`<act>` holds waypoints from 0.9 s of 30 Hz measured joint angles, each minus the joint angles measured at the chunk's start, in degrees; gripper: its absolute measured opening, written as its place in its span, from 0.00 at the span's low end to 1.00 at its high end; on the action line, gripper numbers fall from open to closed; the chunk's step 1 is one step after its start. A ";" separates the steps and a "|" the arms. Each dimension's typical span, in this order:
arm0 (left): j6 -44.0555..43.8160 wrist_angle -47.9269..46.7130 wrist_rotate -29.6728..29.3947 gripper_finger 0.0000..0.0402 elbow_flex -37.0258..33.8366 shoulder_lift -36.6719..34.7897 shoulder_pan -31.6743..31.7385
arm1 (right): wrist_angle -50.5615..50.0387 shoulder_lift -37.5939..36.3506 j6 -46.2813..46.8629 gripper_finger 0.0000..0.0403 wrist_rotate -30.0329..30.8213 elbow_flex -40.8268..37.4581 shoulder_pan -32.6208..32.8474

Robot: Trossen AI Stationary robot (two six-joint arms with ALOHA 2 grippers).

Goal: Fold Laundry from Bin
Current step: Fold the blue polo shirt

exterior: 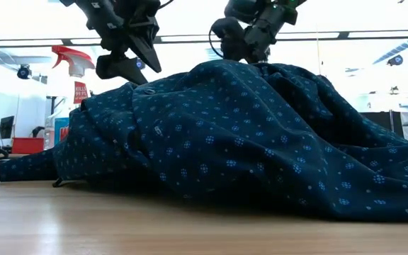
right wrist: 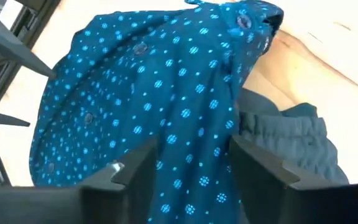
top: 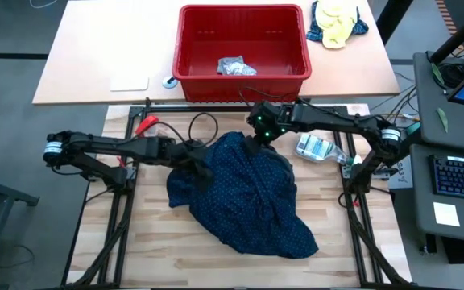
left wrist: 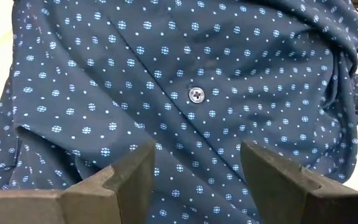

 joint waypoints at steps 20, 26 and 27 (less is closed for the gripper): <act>19.93 -7.79 -6.74 0.54 18.24 -0.96 2.06 | -3.78 -7.35 -1.56 0.02 2.83 1.97 11.59; 23.60 -7.90 -7.69 0.54 22.24 -0.73 2.27 | -5.15 -6.02 5.49 0.03 21.53 1.90 10.63; 23.58 -7.89 -7.68 0.54 22.47 -0.74 2.27 | -5.23 -5.61 6.74 0.05 20.06 1.90 9.57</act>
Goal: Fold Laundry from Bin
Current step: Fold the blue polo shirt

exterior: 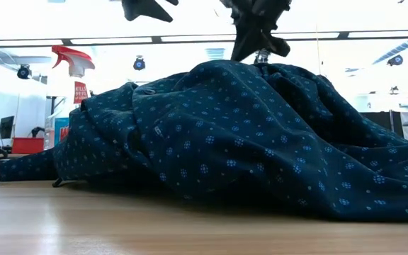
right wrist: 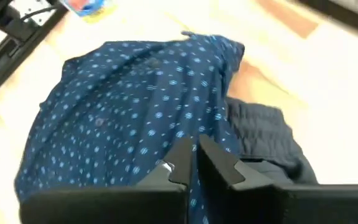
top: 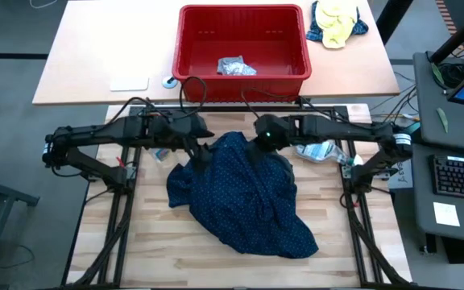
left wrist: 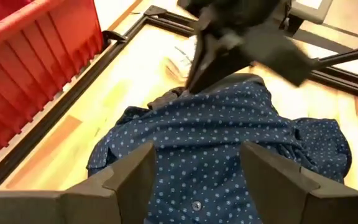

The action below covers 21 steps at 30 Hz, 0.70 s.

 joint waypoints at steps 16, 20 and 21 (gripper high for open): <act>-3.28 -0.52 0.05 0.54 -4.32 0.07 -0.42 | 2.00 9.19 2.46 0.45 -12.26 0.09 -5.42; -3.27 -0.52 0.05 0.55 -5.76 0.07 -0.42 | 3.42 8.57 1.10 0.32 -11.63 0.48 -3.78; -3.26 -0.54 0.05 0.55 -6.09 0.07 -0.42 | 3.48 8.22 0.65 0.27 -10.59 0.77 -3.48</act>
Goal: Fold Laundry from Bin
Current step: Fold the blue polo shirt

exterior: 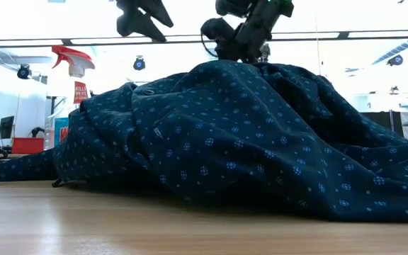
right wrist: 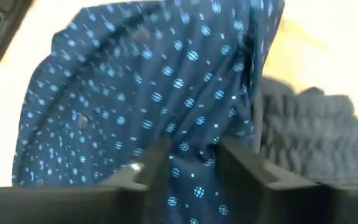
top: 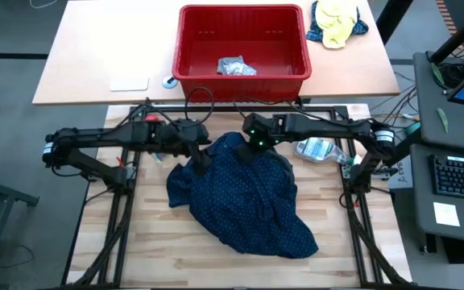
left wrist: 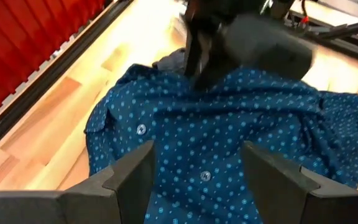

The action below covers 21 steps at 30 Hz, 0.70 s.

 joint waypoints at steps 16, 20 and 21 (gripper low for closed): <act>0.68 0.04 1.82 0.55 -0.31 -0.08 0.02 | -0.21 -6.47 2.54 0.02 7.93 3.57 8.47; 0.61 0.02 2.14 0.55 -0.31 -0.09 0.00 | -0.46 -6.32 9.53 0.05 9.47 3.50 7.02; 0.57 0.04 2.14 0.55 -0.31 -0.09 0.00 | -1.41 -6.28 10.48 0.07 9.84 3.52 6.39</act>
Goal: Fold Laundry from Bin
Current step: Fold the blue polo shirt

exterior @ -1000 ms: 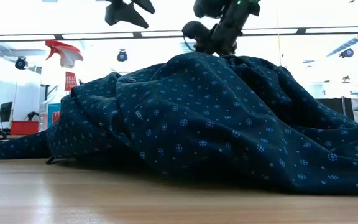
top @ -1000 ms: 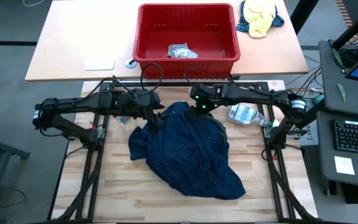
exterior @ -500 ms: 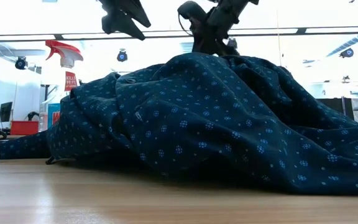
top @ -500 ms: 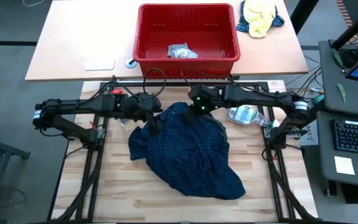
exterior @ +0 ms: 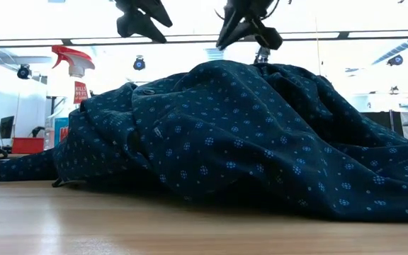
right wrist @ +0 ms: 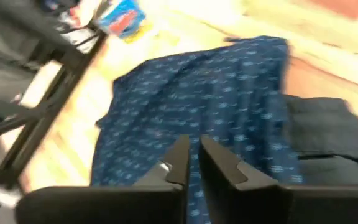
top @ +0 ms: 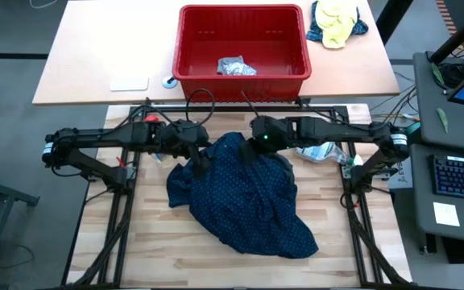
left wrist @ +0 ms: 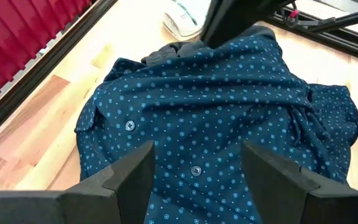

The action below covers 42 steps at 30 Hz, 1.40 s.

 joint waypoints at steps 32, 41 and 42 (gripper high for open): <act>1.69 -0.59 1.38 0.55 0.19 -6.63 0.07 | -14.23 -1.84 -7.70 0.03 -28.32 3.13 10.66; 7.95 -0.22 24.74 0.55 0.04 -2.16 0.12 | -23.72 1.46 -5.25 0.02 -15.15 -2.05 22.22; 8.97 -0.05 25.71 0.55 0.02 -0.66 -0.04 | -22.98 1.81 -4.46 0.02 -13.25 -2.65 22.16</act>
